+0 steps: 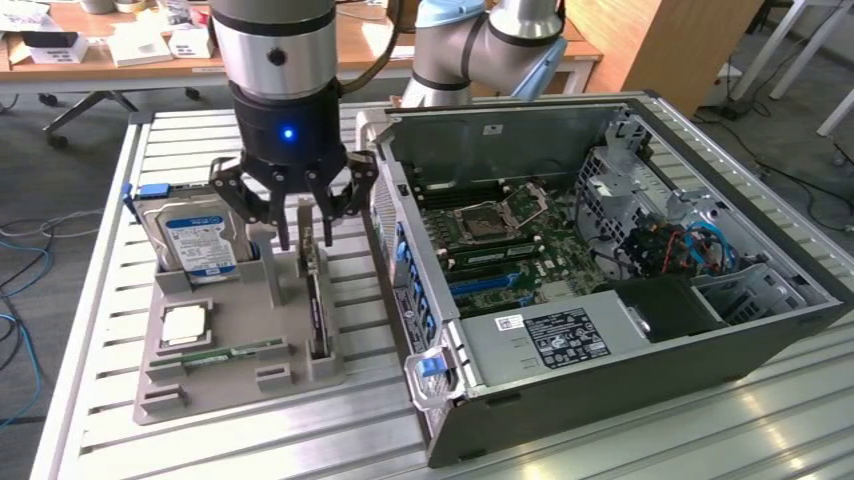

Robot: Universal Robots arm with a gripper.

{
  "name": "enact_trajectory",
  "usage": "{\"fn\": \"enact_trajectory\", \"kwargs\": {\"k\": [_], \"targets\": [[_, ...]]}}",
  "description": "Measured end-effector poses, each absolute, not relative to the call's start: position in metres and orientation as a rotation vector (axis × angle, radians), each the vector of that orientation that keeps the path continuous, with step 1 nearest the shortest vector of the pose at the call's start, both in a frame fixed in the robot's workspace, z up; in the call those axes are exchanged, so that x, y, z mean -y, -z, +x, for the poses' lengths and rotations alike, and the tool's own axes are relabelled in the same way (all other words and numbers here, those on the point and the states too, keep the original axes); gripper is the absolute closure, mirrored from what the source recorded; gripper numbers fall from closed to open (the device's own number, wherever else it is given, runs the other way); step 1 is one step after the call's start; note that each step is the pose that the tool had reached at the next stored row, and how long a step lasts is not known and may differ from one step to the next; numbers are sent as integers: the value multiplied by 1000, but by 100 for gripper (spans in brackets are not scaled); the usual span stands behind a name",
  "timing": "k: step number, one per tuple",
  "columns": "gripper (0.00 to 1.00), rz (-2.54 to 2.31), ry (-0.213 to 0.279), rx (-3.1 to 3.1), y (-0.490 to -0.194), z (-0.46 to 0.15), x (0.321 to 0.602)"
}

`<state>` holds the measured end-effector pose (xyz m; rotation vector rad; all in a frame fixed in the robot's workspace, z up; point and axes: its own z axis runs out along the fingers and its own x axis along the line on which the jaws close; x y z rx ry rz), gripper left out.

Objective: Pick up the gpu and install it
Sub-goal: 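Pick up the gpu and move the gpu toward the slot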

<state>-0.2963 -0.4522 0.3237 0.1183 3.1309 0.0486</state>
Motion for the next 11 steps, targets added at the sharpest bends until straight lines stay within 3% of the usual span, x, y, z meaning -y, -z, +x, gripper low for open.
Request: {"fn": "enact_trajectory", "kwargs": {"k": [11], "targets": [[53, 118, -48, -3131, -304, -296, 452]]}}
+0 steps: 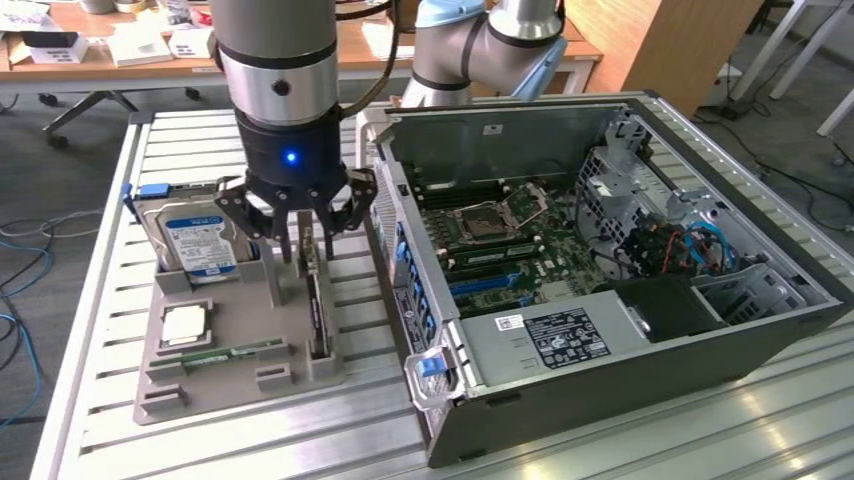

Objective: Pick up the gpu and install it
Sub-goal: 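Pick up the gpu and move the gpu toward the slot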

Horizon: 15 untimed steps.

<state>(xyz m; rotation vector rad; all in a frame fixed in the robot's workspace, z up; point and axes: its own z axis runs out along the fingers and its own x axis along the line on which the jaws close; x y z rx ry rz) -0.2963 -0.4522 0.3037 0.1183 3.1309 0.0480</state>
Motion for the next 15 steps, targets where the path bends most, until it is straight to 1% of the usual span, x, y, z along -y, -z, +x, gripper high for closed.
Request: {"fn": "enact_trajectory", "kwargs": {"k": [15], "targets": [[53, 118, -48, -3131, -276, -296, 452]]}}
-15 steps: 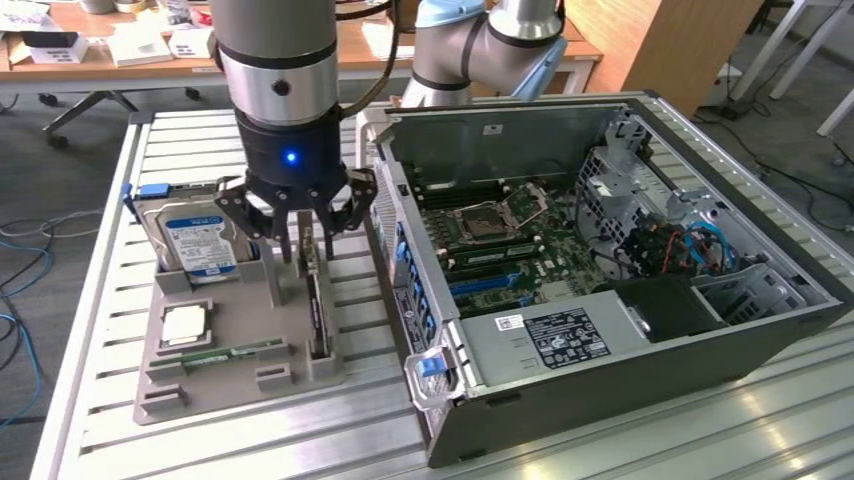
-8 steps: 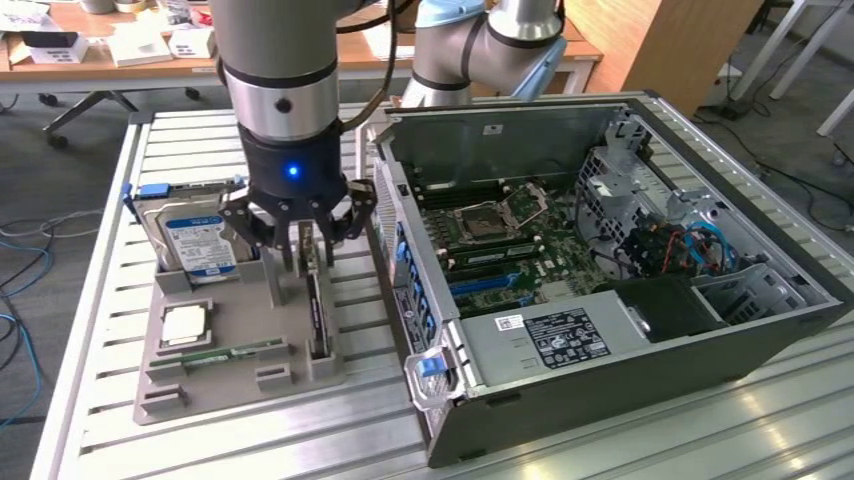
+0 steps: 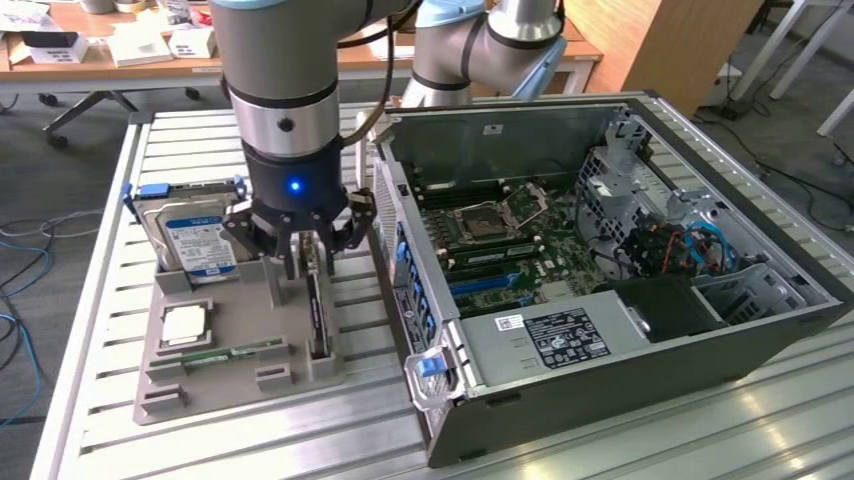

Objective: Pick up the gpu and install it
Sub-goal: 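Pick up the gpu and move the gpu toward the slot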

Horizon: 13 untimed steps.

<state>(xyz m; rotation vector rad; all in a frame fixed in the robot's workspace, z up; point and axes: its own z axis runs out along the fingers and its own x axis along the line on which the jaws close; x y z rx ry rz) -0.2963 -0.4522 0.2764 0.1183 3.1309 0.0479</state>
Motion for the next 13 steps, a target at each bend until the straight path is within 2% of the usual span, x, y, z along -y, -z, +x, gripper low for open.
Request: {"fn": "enact_trajectory", "kwargs": {"k": [13], "targets": [[53, 114, -48, -3131, -253, -296, 452]]}}
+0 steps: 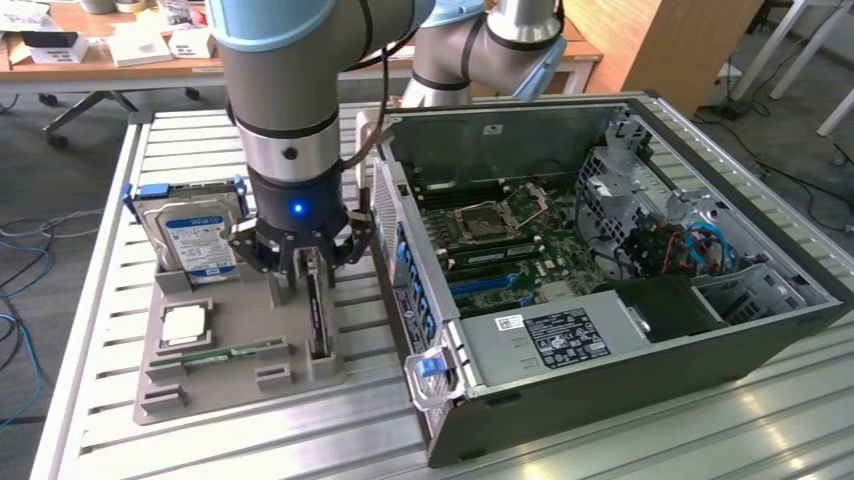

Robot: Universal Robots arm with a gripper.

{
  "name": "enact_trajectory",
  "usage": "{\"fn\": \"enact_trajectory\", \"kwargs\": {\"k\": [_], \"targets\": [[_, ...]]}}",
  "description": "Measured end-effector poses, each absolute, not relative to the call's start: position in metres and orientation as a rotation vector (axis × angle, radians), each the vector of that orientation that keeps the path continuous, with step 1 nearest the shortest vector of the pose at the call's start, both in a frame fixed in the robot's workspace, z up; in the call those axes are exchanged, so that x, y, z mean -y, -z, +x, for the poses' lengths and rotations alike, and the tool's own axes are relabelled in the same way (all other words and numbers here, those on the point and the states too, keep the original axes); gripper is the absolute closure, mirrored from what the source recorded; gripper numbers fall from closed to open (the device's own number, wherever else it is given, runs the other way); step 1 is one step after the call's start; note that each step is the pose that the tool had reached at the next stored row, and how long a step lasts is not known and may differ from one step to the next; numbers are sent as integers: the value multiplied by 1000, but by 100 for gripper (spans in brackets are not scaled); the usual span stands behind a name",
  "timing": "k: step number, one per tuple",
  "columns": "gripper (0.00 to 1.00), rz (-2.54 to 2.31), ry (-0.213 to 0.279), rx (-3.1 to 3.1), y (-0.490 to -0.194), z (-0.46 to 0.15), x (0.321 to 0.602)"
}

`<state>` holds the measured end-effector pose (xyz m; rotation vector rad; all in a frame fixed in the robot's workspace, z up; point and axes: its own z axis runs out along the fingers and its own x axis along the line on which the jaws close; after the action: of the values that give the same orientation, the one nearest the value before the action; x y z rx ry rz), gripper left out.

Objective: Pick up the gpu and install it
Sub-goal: 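Pick up the gpu and move the gpu toward the slot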

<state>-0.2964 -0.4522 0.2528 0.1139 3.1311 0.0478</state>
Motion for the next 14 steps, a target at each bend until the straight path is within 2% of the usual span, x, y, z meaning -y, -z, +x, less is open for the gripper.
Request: {"fn": "enact_trajectory", "kwargs": {"k": [14], "targets": [[53, 110, -48, -3131, -238, -297, 452]]}}
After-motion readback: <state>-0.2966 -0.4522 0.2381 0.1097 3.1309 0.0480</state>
